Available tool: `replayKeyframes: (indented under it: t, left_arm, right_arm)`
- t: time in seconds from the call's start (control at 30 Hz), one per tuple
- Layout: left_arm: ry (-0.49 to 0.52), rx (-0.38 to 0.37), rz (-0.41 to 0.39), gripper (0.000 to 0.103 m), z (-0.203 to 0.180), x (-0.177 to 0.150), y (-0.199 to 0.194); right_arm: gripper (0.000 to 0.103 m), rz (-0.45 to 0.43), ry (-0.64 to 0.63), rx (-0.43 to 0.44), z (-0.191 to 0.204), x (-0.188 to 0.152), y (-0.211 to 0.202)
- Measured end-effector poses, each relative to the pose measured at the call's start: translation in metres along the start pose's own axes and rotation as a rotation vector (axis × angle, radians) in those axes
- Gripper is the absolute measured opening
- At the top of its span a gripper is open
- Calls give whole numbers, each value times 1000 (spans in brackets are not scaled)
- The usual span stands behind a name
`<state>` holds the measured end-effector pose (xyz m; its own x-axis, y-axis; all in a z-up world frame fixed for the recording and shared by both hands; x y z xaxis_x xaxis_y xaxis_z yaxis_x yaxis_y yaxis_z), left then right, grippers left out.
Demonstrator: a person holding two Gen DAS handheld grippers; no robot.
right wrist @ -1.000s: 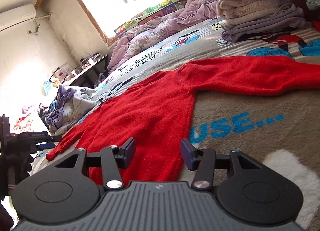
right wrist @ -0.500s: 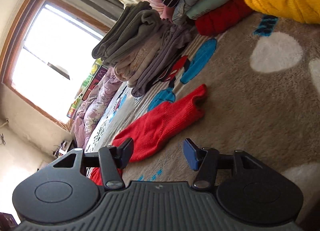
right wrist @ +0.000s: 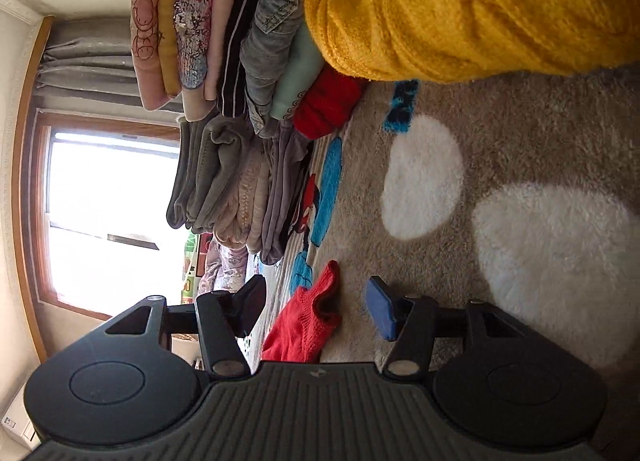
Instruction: Fold clothes
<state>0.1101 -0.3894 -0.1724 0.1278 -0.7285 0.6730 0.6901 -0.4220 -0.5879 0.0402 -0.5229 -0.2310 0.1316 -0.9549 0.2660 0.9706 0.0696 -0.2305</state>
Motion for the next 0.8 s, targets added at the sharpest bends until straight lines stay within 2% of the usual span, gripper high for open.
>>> replayKeyframes:
  t: [0.2, 0.27, 0.3, 0.33, 0.4, 0.43, 0.5, 0.7, 0.8]
  left_arm:
    - [225, 135, -26, 52, -39, 20, 29]
    - [244, 168, -29, 52, -43, 28, 37]
    - [241, 179, -24, 48, -44, 31, 42]
    - [204, 167, -22, 42, -40, 32, 41]
    - [119, 135, -18, 38, -30, 34, 39]
    - [77, 120, -15, 27, -25, 34, 38]
    - [-8, 88, -11, 15, -15, 36, 35]
    - [-262, -8, 1, 9, 15, 41, 28]
    - [-454, -93, -19, 9, 54, 32, 21]
  right_arm:
    - [56, -15, 99, 33, -15, 17, -6]
    - [55, -20, 132, 44, -21, 23, -7]
    - [55, -22, 149, 49, -23, 26, -8]
    - [55, -25, 165, 55, -26, 29, -9]
    - [55, -27, 174, 58, -27, 29, -11]
    - [55, -28, 178, 60, -28, 29, -12]
    - [55, -24, 159, 52, -26, 29, -12]
    - [58, 34, -5, 12, -3, 17, -1]
    - [60, 92, -108, 9, 13, 4, 11]
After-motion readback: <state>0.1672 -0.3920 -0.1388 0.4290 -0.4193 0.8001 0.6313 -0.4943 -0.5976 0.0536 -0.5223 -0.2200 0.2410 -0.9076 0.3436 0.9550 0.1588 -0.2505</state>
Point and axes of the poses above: each gripper's, at about its wrist camera, not at the fingertips, and y roughly the way its jaws point, z to its left, x to its top, the point moved 5 cm from there along y, roughly the way its jaws point, and after that the axes turned 8 degrees about -y, right-handed, at the moved point
